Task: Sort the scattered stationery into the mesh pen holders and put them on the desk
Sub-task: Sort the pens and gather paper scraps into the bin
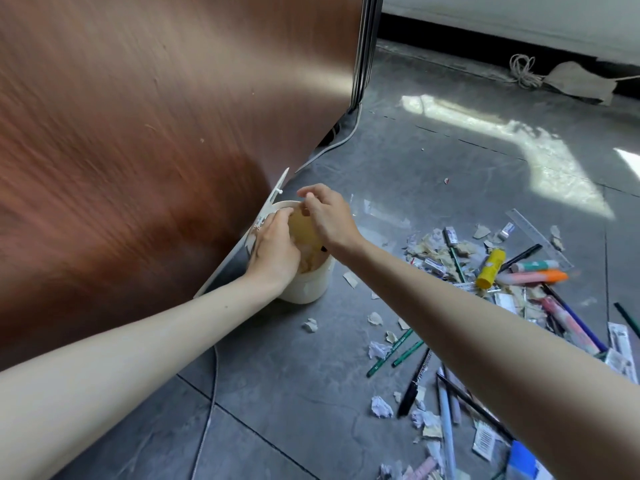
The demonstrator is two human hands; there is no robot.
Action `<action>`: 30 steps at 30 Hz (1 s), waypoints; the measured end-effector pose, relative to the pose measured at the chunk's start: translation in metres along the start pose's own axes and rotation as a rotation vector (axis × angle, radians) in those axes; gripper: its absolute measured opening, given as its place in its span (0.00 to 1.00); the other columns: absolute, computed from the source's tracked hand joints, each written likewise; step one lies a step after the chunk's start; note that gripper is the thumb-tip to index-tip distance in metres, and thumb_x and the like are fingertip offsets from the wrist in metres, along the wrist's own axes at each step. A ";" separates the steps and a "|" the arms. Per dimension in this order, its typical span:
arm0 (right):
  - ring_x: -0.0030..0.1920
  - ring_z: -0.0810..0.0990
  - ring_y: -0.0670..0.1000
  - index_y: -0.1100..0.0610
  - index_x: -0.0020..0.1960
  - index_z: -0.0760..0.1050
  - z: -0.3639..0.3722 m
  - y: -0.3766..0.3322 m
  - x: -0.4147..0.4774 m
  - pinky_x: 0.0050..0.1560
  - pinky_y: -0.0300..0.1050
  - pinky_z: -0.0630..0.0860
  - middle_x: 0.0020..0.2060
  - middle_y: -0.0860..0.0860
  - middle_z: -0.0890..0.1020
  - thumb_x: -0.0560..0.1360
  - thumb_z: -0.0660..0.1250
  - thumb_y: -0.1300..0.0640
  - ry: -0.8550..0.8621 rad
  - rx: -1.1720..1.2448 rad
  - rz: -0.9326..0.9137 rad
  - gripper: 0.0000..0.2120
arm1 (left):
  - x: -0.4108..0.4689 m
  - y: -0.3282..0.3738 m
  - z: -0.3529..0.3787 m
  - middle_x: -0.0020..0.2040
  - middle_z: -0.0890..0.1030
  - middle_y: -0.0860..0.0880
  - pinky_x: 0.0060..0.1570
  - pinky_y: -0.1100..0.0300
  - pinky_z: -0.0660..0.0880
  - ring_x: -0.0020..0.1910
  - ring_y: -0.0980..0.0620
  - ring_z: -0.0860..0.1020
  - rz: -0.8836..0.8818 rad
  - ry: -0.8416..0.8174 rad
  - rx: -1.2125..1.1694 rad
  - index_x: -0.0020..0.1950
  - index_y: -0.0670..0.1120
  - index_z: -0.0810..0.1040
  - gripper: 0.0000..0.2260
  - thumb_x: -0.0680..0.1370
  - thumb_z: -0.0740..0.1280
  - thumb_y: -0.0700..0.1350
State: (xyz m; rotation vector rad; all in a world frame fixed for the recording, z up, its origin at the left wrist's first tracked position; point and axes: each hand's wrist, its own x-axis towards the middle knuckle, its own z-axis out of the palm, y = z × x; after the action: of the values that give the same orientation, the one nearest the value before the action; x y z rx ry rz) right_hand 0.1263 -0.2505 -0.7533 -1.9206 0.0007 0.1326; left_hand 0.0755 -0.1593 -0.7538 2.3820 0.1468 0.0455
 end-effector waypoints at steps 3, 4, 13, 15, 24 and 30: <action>0.55 0.77 0.54 0.59 0.59 0.75 -0.012 0.001 -0.010 0.56 0.45 0.74 0.51 0.56 0.80 0.74 0.53 0.68 0.008 -0.004 -0.015 0.18 | -0.007 0.003 0.001 0.65 0.71 0.46 0.63 0.55 0.64 0.66 0.47 0.67 0.026 -0.060 0.022 0.67 0.44 0.69 0.18 0.78 0.57 0.35; 0.54 0.78 0.55 0.60 0.57 0.76 -0.014 0.001 -0.013 0.56 0.47 0.74 0.50 0.56 0.81 0.72 0.53 0.69 0.005 -0.028 -0.036 0.19 | -0.010 0.005 0.001 0.65 0.71 0.45 0.62 0.56 0.64 0.66 0.47 0.67 0.013 -0.109 0.073 0.67 0.43 0.69 0.17 0.79 0.56 0.36; 0.51 0.79 0.52 0.61 0.55 0.77 -0.058 0.020 -0.046 0.54 0.42 0.73 0.52 0.55 0.81 0.71 0.57 0.70 0.288 -0.190 -0.174 0.17 | -0.035 0.018 0.016 0.54 0.76 0.39 0.54 0.54 0.67 0.53 0.40 0.74 0.521 0.079 0.090 0.57 0.37 0.76 0.16 0.74 0.55 0.37; 0.50 0.78 0.54 0.61 0.56 0.76 -0.073 0.036 -0.061 0.53 0.47 0.73 0.50 0.55 0.80 0.71 0.57 0.69 0.347 -0.218 -0.115 0.17 | -0.050 0.016 0.031 0.54 0.75 0.40 0.52 0.53 0.69 0.51 0.43 0.72 0.659 0.052 0.134 0.56 0.38 0.76 0.15 0.73 0.56 0.37; 0.47 0.76 0.59 0.59 0.50 0.71 -0.127 0.137 -0.166 0.40 0.48 0.68 0.47 0.56 0.79 0.75 0.60 0.56 0.171 -0.561 0.436 0.07 | -0.090 0.019 0.129 0.57 0.73 0.44 0.52 0.52 0.70 0.56 0.41 0.73 0.375 -0.686 0.550 0.56 0.45 0.69 0.10 0.78 0.60 0.49; 0.52 0.77 0.57 0.56 0.53 0.67 -0.142 0.157 -0.215 0.39 0.46 0.66 0.49 0.53 0.78 0.72 0.64 0.37 0.022 -0.887 0.428 0.23 | -0.090 0.041 0.156 0.55 0.77 0.42 0.51 0.51 0.72 0.56 0.39 0.74 0.306 -0.681 0.611 0.54 0.44 0.69 0.10 0.78 0.61 0.49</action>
State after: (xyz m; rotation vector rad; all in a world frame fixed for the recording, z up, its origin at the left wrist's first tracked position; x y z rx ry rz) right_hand -0.0841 -0.4517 -0.8320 -2.7832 0.4338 0.4572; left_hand 0.0016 -0.3060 -0.8384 2.8415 -0.6059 -0.7550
